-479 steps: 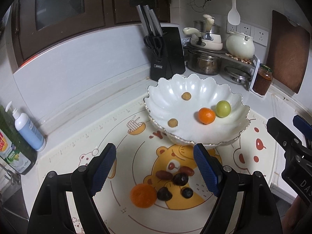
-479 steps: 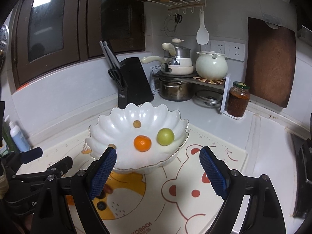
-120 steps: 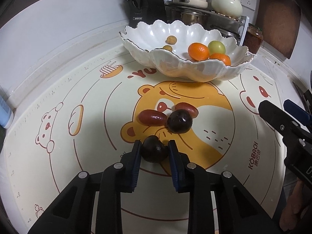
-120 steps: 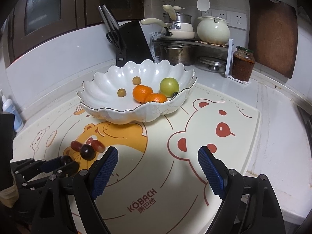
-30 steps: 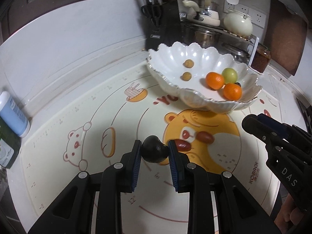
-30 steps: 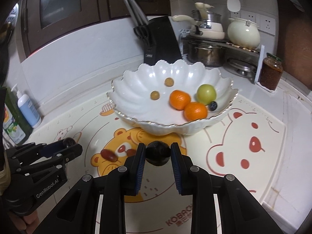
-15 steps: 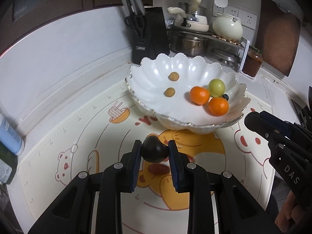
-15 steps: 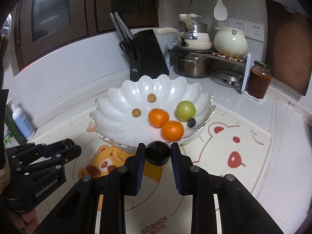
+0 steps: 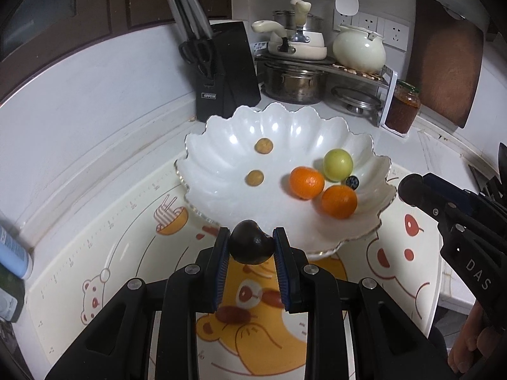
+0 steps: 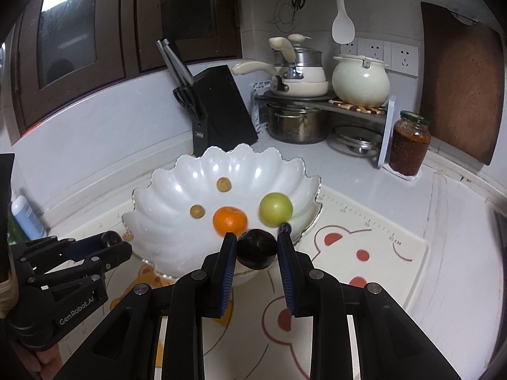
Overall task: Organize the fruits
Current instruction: 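Carry both held plums over the white bowl with both tools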
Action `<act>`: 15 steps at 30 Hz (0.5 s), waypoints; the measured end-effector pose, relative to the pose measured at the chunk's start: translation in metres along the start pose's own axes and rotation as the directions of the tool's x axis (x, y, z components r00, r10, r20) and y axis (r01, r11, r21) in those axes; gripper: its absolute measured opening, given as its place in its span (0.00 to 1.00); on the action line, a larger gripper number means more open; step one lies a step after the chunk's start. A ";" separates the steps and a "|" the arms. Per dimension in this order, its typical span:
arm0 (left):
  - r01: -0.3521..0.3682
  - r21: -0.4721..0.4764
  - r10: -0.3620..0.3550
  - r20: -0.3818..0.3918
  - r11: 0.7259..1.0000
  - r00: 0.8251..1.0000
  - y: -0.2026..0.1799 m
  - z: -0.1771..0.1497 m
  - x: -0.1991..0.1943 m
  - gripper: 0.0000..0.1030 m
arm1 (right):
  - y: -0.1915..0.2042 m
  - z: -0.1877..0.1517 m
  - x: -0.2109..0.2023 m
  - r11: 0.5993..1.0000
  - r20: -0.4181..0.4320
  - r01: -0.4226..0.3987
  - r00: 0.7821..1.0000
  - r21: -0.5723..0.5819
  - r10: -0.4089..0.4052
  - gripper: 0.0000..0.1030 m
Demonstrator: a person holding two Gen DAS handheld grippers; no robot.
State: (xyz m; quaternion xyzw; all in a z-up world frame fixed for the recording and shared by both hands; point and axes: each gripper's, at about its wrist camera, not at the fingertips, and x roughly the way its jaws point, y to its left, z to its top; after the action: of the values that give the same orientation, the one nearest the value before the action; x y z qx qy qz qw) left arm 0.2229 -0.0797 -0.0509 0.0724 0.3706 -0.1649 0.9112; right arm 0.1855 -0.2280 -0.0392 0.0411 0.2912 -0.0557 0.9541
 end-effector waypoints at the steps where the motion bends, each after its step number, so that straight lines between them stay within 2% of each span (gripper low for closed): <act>1: 0.000 0.002 0.000 0.003 1.000 1.000 -0.001 0.003 0.001 0.27 | -0.001 0.001 0.001 1.000 0.001 0.001 1.000 0.000 -0.001 0.27; 15: -0.005 -0.008 0.005 0.013 1.000 1.000 -0.001 0.032 0.022 0.27 | -0.012 0.024 0.025 1.000 0.011 0.023 1.000 -0.001 -0.023 0.27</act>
State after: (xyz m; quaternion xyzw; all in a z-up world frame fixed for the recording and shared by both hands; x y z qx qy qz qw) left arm 0.2575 -0.0942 -0.0435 0.0686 0.3653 -0.1615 0.9142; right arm 0.2175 -0.2448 -0.0336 0.0370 0.2865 -0.0669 0.9550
